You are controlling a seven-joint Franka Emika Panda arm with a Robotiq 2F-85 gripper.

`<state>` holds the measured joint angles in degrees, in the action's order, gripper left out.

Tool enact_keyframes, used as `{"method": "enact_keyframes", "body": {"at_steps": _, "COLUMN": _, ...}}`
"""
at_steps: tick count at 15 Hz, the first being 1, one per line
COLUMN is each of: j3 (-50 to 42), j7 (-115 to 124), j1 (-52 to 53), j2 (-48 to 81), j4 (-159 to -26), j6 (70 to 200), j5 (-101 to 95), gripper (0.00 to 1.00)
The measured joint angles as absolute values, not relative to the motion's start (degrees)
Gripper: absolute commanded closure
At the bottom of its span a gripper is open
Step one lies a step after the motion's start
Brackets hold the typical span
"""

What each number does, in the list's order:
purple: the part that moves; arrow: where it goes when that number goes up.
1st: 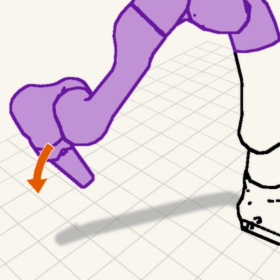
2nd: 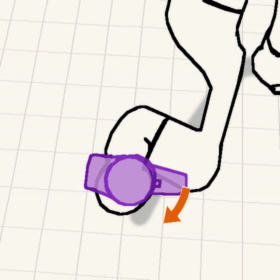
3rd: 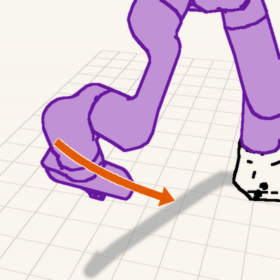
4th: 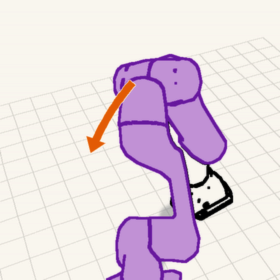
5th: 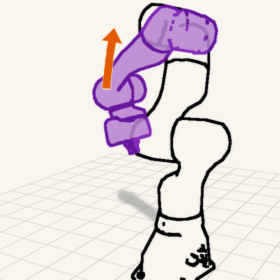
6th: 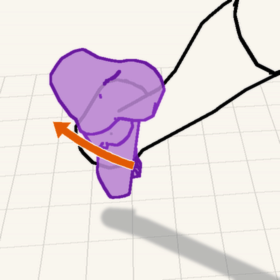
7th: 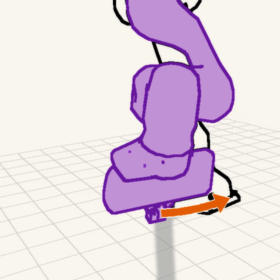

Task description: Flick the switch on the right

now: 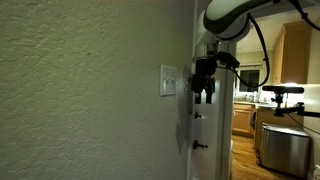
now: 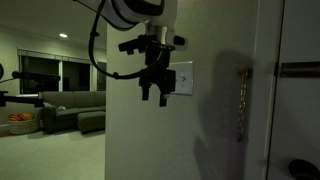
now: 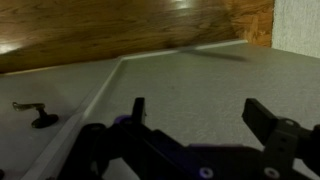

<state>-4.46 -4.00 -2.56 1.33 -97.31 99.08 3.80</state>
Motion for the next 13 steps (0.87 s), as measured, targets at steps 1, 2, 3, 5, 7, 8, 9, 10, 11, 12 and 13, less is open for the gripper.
{"method": "enact_keyframes", "body": {"at_steps": 1, "j3": -4.4, "j7": -3.0, "j1": -2.5, "j2": 0.9, "j4": -98.8, "j6": 99.2, "j5": 3.4, "gripper": 0.0}}
{"method": "enact_keyframes", "body": {"at_steps": 2, "j3": -4.4, "j7": -2.0, "j1": -2.5, "j2": 0.2, "j4": -100.4, "j6": 99.3, "j5": 3.1, "gripper": 0.0}}
{"method": "enact_keyframes", "body": {"at_steps": 3, "j3": -4.4, "j7": -0.9, "j1": -2.5, "j2": -0.4, "j4": -102.0, "j6": 99.5, "j5": 2.9, "gripper": 0.0}}
{"method": "enact_keyframes", "body": {"at_steps": 5, "j3": -4.2, "j7": 1.3, "j1": -2.5, "j2": -2.0, "j4": -105.6, "j6": 100.4, "j5": 2.5, "gripper": 0.0}}
{"method": "enact_keyframes", "body": {"at_steps": 7, "j3": -3.9, "j7": 3.4, "j1": -2.5, "j2": -3.6, "j4": -109.0, "j6": 101.5, "j5": 2.1, "gripper": 0.0}}
{"method": "enact_keyframes", "body": {"at_steps": 8, "j3": -3.8, "j7": 4.2, "j1": -2.5, "j2": -4.4, "j4": -110.6, "j6": 102.1, "j5": 1.9, "gripper": 0.0}}
{"method": "enact_keyframes", "body": {"at_steps": 9, "j3": -3.7, "j7": 5.2, "j1": -2.5, "j2": -5.2, "j4": -111.9, "j6": 102.8, "j5": 1.6, "gripper": 0.0}}
{"method": "enact_keyframes", "body": {"at_steps": 10, "j3": -3.5, "j7": 6.0, "j1": -2.5, "j2": -5.9, "j4": -113.2, "j6": 103.3, "j5": 1.4, "gripper": 0.0}}
{"method": "enact_keyframes", "body": {"at_steps": 11, "j3": -3.4, "j7": 7.0, "j1": -2.5, "j2": -6.5, "j4": -114.2, "j6": 103.6, "j5": 1.2, "gripper": 0.0}}
{"method": "enact_keyframes", "body": {"at_steps": 12, "j3": -3.4, "j7": 7.1, "j1": -2.5, "j2": -6.6, "j4": -114.5, "j6": 103.6, "j5": 1.2, "gripper": 0.0}}
{"method": "enact_keyframes", "body": {"at_steps": 13, "j3": -3.3, "j7": 7.1, "j1": -2.5, "j2": -6.5, "j4": -114.4, "j6": 103.6, "j5": 1.2, "gripper": 0.0}}
